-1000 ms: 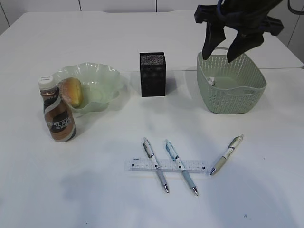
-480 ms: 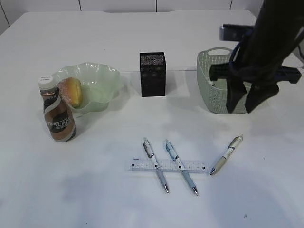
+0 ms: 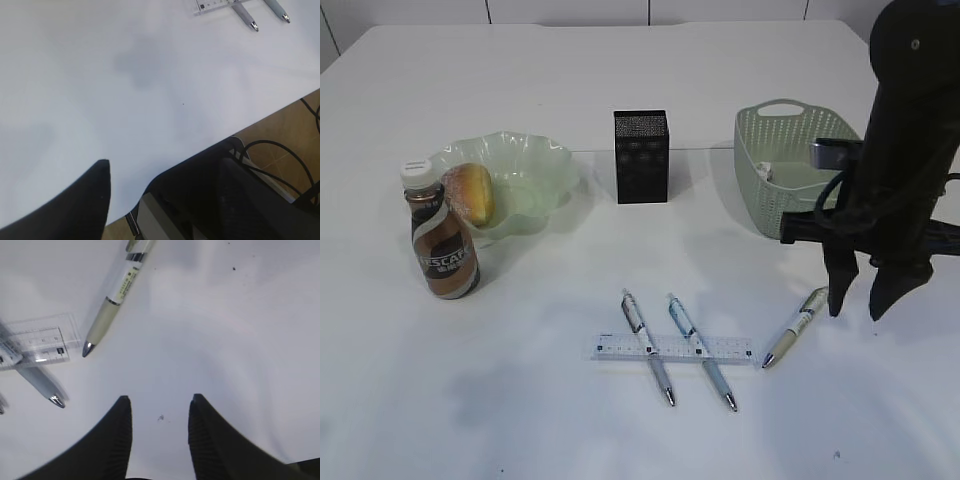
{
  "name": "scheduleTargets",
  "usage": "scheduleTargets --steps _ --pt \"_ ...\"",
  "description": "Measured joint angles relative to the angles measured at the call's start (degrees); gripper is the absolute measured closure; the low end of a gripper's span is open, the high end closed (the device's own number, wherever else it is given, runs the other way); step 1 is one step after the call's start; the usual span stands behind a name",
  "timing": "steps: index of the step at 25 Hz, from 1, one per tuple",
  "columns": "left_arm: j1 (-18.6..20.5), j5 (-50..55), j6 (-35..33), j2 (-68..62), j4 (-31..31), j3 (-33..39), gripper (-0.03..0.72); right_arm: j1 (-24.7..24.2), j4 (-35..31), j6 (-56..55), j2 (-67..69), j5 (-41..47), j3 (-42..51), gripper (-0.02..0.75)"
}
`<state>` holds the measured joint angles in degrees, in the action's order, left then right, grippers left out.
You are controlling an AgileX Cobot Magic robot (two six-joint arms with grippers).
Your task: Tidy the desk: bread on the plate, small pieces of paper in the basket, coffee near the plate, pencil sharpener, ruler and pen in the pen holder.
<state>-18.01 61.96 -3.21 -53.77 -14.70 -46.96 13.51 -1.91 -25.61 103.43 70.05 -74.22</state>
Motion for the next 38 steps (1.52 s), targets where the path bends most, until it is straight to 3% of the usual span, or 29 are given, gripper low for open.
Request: scheduleTargets --steps 7,20,25,28,33,38 --pt "0.0 0.8 0.0 0.0 -0.1 0.0 0.215 0.0 -0.8 -13.6 -1.8 -2.5 0.2 0.429" --pt "0.0 1.9 0.2 0.0 -0.2 0.0 0.216 -0.1 9.9 -30.5 -1.9 -5.6 0.0 0.43" --pt "0.0 2.8 0.2 0.0 -0.2 0.0 0.216 -0.1 9.9 -34.0 -1.9 -8.4 -0.1 0.43" --pt "0.0 3.1 0.2 0.0 -0.2 0.0 0.216 -0.1 6.4 -35.2 -1.2 -10.9 -0.1 0.426" --pt "0.0 3.1 0.2 0.0 -0.2 0.0 0.219 -0.1 2.4 -35.3 1.1 -12.2 -0.1 0.336" --pt "0.0 3.1 0.2 0.0 -0.2 0.0 0.219 -0.1 1.9 -35.9 3.5 -14.7 -0.1 0.309"
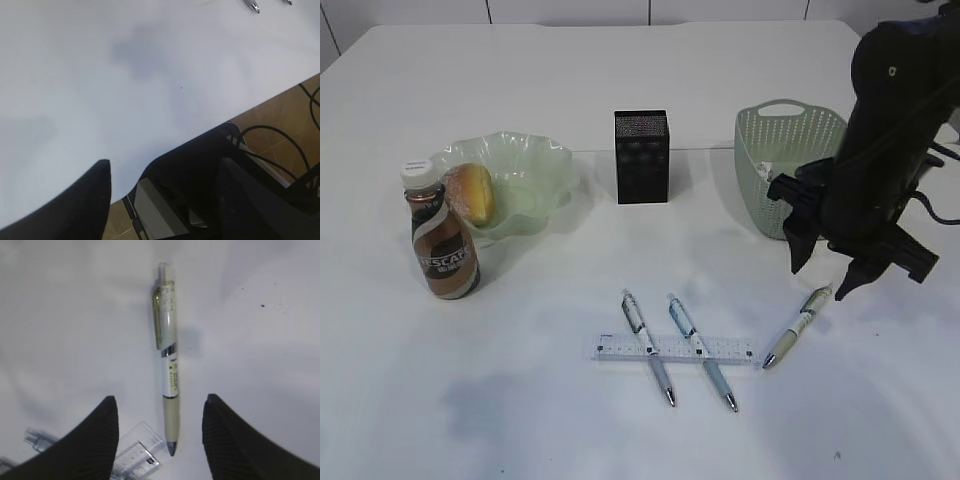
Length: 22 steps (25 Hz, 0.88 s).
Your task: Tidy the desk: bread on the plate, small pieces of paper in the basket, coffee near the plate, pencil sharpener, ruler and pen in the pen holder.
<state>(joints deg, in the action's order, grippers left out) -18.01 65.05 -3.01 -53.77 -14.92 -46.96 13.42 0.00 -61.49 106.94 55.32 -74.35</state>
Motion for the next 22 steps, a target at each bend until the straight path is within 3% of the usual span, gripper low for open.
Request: scheduleTargets --steps 9,22 --pt "0.0 0.0 0.0 0.0 0.0 0.0 0.219 -2.2 -5.4 5.0 3.0 -3.9 0.0 0.309" --pt "0.0 0.1 0.1 0.0 0.0 0.0 0.222 -3.8 -4.1 7.7 -4.2 2.1 0.0 0.309"
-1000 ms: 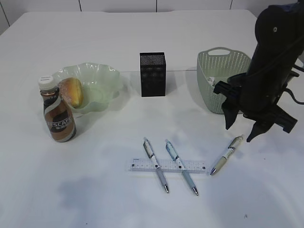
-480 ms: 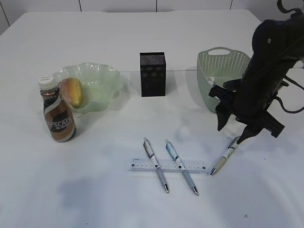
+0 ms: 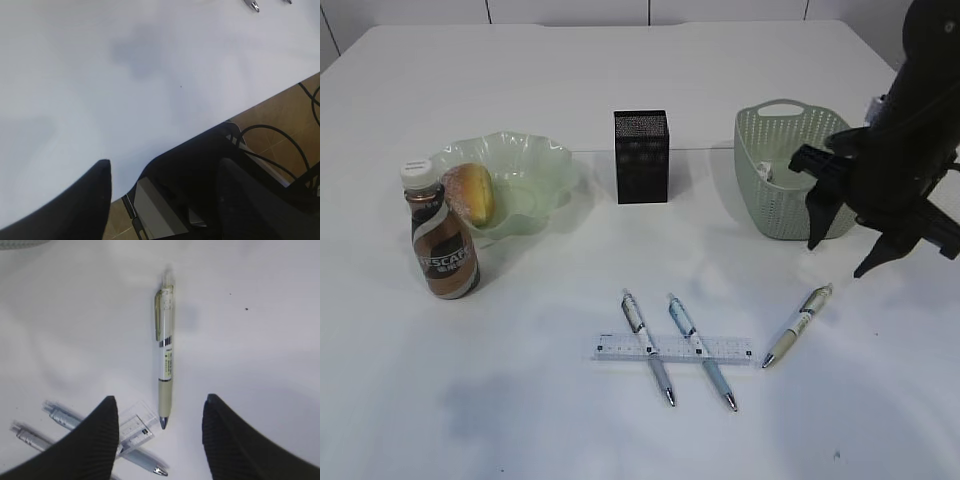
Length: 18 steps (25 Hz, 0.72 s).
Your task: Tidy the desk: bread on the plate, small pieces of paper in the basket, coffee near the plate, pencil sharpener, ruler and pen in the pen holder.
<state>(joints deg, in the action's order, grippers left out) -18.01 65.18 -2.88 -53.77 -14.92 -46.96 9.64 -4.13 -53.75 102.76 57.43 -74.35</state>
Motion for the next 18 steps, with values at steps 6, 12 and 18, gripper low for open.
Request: scheduleTargets --steps 6,12,18 --pt "0.0 0.2 0.0 0.0 0.0 0.0 0.222 0.0 0.5 0.3 -5.4 6.9 0.0 0.309" --pt "0.0 0.3 0.0 0.0 0.0 0.0 0.222 0.0 3.8 0.4 -9.2 7.6 1.1 0.309" --pt "0.0 0.7 0.0 0.0 0.0 0.0 0.222 0.0 4.5 0.5 -9.4 1.4 7.7 0.309"
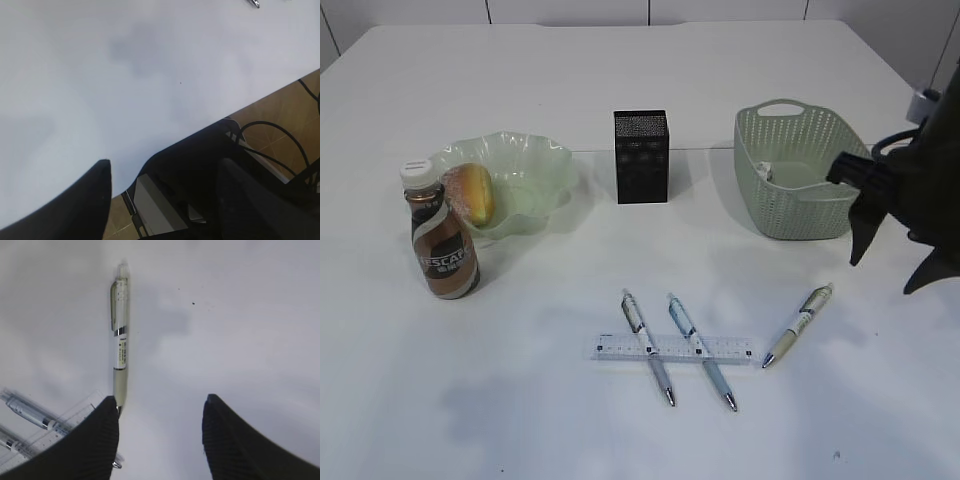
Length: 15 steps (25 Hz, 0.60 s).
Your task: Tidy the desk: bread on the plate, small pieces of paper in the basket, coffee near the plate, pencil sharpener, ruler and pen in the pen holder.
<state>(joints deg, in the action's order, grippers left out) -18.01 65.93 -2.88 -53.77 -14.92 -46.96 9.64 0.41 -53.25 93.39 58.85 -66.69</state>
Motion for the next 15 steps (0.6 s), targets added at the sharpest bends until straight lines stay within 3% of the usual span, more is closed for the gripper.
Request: scheduleTargets --steps 10,15 --pt "0.0 0.5 0.0 0.0 0.0 0.0 0.222 0.0 -1.4 1.2 1.6 -16.8 5.3 0.311" --pt "0.0 0.5 0.0 0.0 0.0 0.0 0.222 0.0 -1.9 1.3 1.6 -17.6 5.4 0.311"
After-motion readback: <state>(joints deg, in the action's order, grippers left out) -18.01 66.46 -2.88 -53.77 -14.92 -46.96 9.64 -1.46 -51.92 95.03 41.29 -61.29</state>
